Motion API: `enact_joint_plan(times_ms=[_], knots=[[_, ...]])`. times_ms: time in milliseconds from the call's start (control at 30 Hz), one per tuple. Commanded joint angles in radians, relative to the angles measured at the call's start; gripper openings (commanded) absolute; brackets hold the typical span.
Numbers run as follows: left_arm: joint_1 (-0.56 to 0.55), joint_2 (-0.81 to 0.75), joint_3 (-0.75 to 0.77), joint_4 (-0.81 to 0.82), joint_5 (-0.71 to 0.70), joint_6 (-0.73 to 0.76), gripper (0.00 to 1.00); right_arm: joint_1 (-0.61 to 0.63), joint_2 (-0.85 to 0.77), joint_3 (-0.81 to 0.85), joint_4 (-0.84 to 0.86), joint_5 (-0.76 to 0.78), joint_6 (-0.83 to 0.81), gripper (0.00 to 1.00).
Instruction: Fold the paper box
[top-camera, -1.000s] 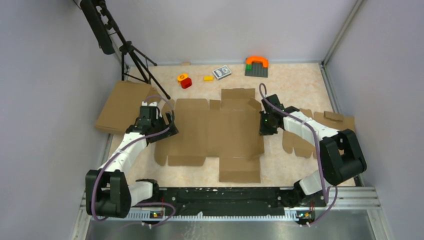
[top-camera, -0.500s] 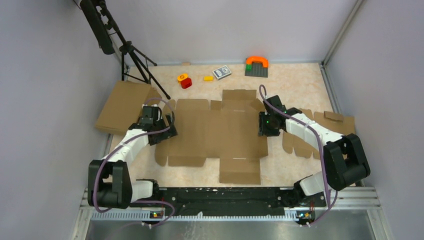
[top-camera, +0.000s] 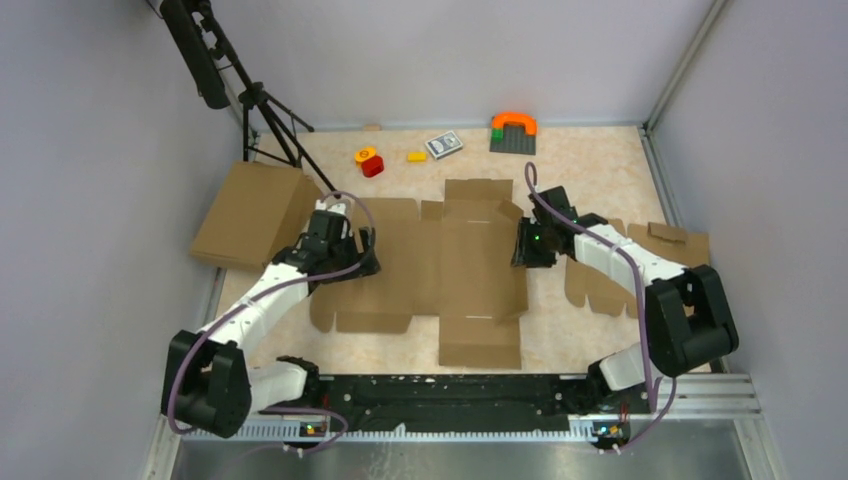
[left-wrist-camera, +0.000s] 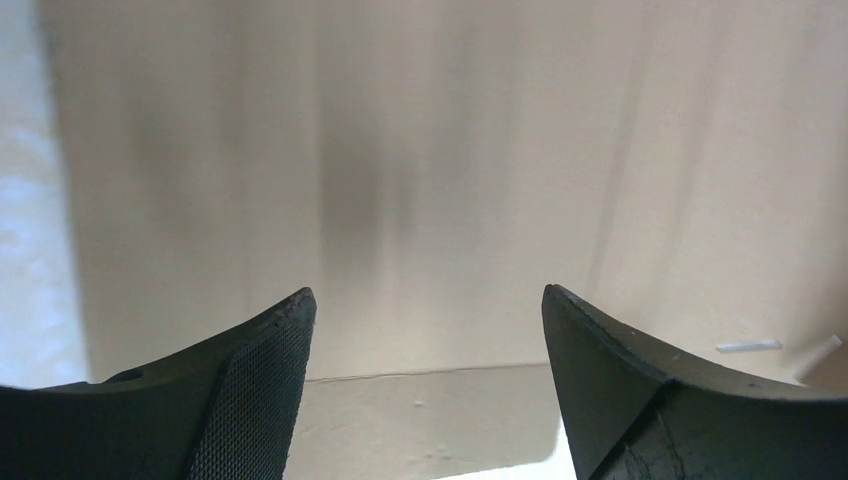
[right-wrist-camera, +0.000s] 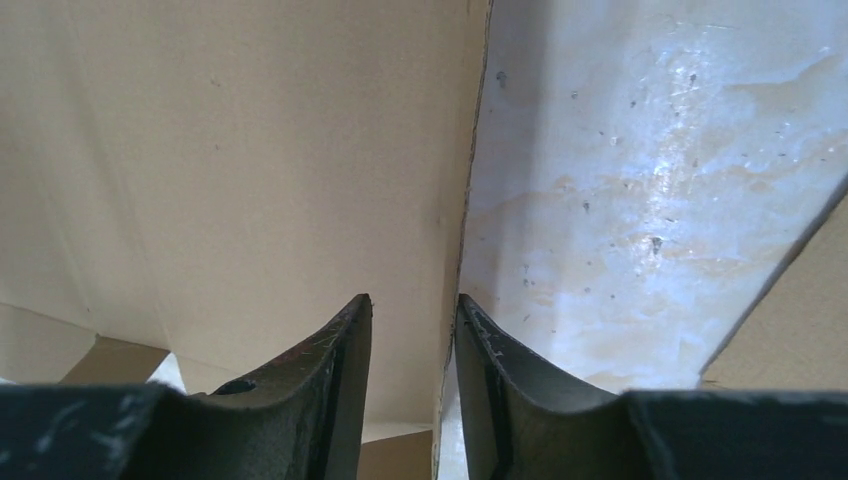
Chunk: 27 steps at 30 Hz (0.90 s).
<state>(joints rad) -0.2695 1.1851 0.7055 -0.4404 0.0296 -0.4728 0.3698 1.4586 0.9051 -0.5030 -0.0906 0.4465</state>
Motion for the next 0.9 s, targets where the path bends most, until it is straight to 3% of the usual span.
enact_joint_plan(times_ms=[0,167,333,633,867], knots=[[-0.083,0.027,0.108,0.099,0.093,0.03,0.83,-0.003,0.019,0.046,0.049,-0.04,0.005,0.32],[-0.1,0.221,0.298,0.148,0.277,0.108,0.79,-0.003,0.032,0.038,0.051,-0.04,-0.009,0.24],[-0.112,0.454,0.56,0.158,0.336,0.179,0.78,-0.003,0.049,0.045,0.042,-0.042,-0.034,0.21],[-0.113,0.851,1.036,0.113,0.483,0.323,0.79,0.019,0.067,0.09,0.001,-0.017,-0.073,0.22],[-0.112,1.097,1.349,0.002,0.51,0.315,0.81,0.078,0.098,0.146,-0.045,0.067,-0.1,0.26]])
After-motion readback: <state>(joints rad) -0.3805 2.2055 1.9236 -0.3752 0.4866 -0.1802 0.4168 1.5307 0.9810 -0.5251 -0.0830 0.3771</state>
